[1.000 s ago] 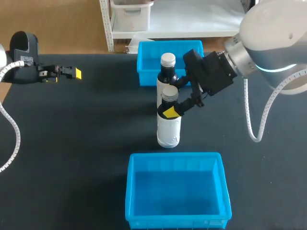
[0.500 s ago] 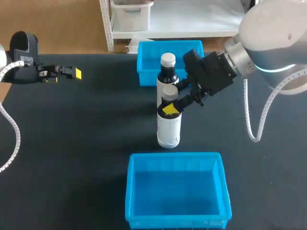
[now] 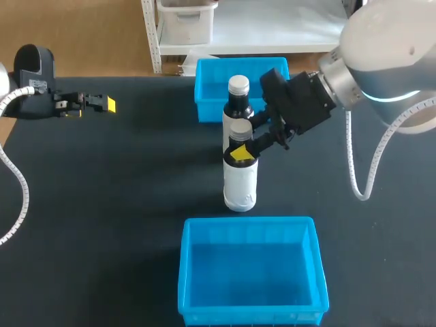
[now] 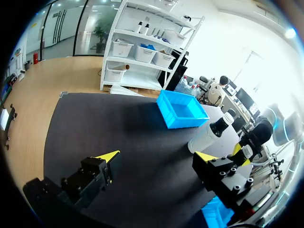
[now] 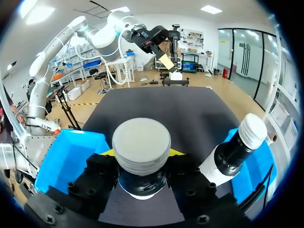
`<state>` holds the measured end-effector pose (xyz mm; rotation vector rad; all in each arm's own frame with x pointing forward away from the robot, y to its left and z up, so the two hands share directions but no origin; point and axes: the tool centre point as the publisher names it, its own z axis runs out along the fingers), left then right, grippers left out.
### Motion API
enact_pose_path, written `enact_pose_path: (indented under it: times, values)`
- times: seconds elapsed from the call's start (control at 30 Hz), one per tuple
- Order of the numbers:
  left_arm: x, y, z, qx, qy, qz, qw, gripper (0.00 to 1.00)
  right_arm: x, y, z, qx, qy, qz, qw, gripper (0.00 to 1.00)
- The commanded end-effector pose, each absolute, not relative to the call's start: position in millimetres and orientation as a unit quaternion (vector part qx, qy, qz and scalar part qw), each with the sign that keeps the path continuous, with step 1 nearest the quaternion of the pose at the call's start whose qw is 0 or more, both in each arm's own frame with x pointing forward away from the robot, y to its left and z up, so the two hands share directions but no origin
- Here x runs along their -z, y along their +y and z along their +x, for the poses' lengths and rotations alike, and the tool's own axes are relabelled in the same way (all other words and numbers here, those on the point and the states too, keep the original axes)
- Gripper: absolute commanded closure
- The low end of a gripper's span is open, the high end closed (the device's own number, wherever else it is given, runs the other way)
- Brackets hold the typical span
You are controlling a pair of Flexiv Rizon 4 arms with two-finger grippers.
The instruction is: Pick up the bottle, and place it in the far bin if it is heavy, or in the near bin if it is light.
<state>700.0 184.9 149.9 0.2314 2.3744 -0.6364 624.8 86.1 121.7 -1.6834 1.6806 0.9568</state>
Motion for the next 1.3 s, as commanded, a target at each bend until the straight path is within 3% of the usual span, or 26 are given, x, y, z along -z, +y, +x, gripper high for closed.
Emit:
enact_pose_path:
  times: [0.03, 0.67, 1.3]
  values:
    - [-149.9, 184.9, 700.0, 0.243, 0.908, 0.088, 0.330, 0.00, -138.9, 77.6, 618.7, -0.346, 0.632, -0.629, 0.292, 1.00]
    - [-149.9, 184.9, 700.0, 0.243, 0.908, 0.088, 0.330, 0.00, -203.1, 27.3, 608.4, -0.295, 0.655, -0.612, 0.330, 1.00]
    - [-149.9, 184.9, 700.0, 0.243, 0.908, 0.088, 0.330, 0.00, -218.2, -17.9, 607.4, -0.287, 0.674, -0.586, 0.344, 1.00]
